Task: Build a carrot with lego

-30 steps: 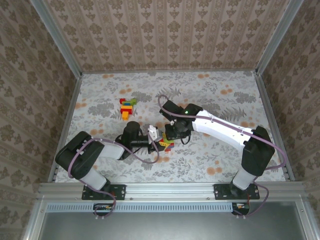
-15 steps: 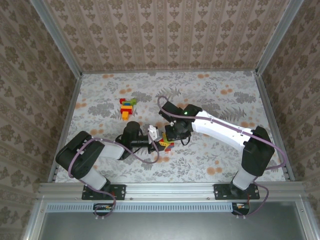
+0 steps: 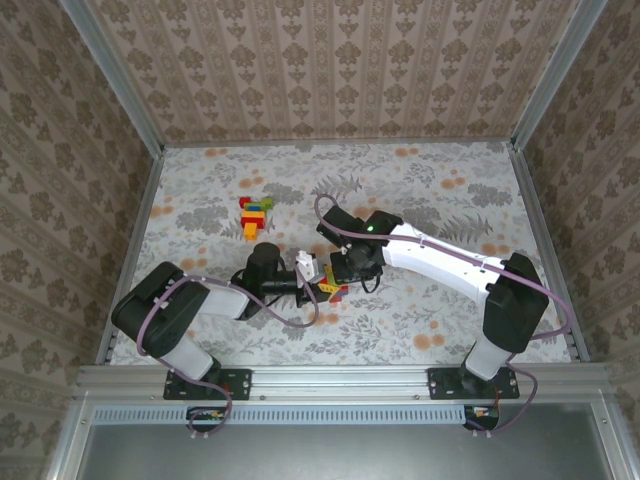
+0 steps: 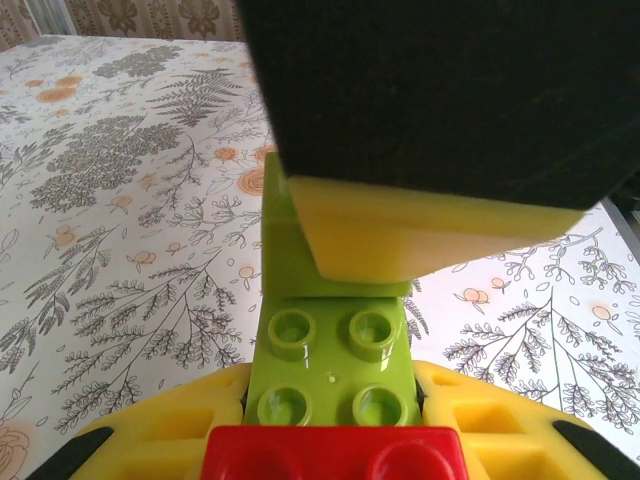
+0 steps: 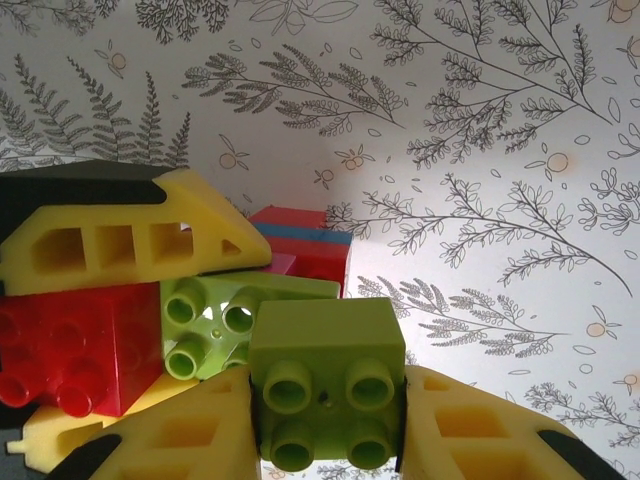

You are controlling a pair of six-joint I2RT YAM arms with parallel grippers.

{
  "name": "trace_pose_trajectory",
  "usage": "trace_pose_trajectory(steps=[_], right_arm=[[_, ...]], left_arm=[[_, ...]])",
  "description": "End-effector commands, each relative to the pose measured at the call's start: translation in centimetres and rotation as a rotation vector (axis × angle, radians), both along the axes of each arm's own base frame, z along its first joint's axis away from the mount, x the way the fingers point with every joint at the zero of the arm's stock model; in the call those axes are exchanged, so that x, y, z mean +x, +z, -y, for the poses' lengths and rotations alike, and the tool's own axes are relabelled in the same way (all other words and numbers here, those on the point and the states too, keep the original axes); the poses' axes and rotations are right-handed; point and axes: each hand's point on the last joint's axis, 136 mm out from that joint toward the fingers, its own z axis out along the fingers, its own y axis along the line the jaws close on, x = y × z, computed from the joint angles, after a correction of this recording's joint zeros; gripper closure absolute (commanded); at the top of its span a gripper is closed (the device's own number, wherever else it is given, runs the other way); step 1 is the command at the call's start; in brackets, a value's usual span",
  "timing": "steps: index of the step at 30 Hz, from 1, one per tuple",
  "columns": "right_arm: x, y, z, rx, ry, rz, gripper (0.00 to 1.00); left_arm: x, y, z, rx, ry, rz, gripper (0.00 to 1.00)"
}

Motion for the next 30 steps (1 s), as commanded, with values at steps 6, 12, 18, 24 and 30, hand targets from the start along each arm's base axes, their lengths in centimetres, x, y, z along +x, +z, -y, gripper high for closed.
trace_pose_trajectory(steps=[6, 12, 18, 24, 30], right_arm=[[-0.4, -1.4, 1.2, -0.105, -0.013, -0.033, 0.74], [-0.6, -2.5, 1.4, -0.16, -0.01, -0.086, 0.73], [-0.8, -3.9, 1.2, -0.191, -0.012, -0.14, 0.73], [-1.1, -5.4, 1.2, -0.198, -0.028, -0.169, 0.73], [-1.1, -5.9, 1.0, -0.21, -0.028, -0.181, 0.74]], left_arm=[[0.1, -2.1, -0.7, 0.057, 0.024, -0.039, 0.77], [0.2, -2.2, -0.6, 0.069, 0.029, -0.033, 0.77], [0.1, -2.3, -0.5, 0.075, 0.027, -0.023, 0.77], [0.1, -2.4, -0.4, 0.077, 0.022, -0.024, 0.77], [0.0, -2.5, -0.4, 0.081, 0.018, -0.023, 0.77]])
